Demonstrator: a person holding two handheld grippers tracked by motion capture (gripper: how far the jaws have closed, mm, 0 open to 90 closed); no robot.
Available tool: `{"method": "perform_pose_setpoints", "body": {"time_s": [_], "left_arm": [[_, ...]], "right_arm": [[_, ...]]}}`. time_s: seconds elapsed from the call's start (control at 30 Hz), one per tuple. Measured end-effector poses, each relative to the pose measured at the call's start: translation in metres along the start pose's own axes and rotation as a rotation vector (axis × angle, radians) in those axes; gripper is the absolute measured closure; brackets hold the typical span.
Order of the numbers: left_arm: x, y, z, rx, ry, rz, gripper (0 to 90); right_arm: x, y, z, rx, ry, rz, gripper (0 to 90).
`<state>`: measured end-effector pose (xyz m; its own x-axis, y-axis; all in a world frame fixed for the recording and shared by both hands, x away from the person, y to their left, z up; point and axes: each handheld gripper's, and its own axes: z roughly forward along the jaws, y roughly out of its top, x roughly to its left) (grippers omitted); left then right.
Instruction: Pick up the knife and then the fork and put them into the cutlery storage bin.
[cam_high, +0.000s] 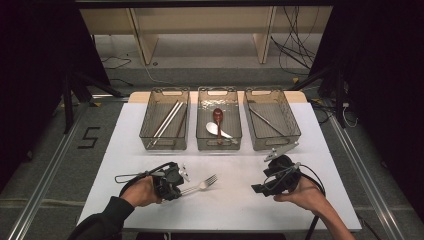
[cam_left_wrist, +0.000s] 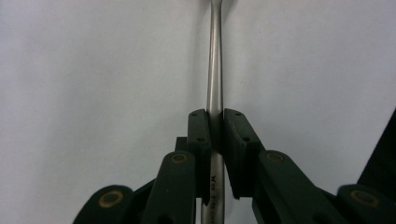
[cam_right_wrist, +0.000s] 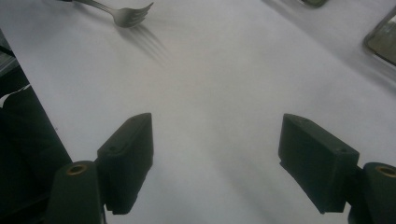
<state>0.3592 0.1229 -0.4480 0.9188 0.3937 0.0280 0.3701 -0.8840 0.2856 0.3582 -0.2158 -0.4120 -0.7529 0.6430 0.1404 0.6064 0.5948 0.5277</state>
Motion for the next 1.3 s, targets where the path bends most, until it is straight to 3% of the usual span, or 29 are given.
{"method": "perform_pose_setpoints", "body": {"time_s": [0.03,0.17,0.4,0.83,1.1,1.3], "left_arm": [[0.000,0.001,-0.003,0.015,-0.007,0.018,80.9],[-0.009,0.006,-0.009,-0.014,-0.013,0.035,80.9],[-0.028,0.018,-0.016,-0.019,-0.037,0.111,80.9],[-0.055,0.031,-0.021,-0.023,-0.061,0.216,80.8],[-0.063,0.036,-0.021,-0.031,-0.063,0.250,80.8],[-0.064,0.037,-0.023,-0.040,-0.057,0.246,80.8]], "right_arm": [[0.001,0.000,0.000,0.001,0.003,0.006,27.4],[0.004,0.003,-0.002,-0.019,0.006,-0.015,27.4],[0.023,0.017,0.000,-0.059,0.044,-0.105,27.4],[0.074,0.045,0.033,0.033,0.172,-0.292,30.4],[0.083,0.047,0.053,0.117,0.212,-0.313,37.8],[0.087,0.046,0.061,0.147,0.233,-0.304,45.3]]}}
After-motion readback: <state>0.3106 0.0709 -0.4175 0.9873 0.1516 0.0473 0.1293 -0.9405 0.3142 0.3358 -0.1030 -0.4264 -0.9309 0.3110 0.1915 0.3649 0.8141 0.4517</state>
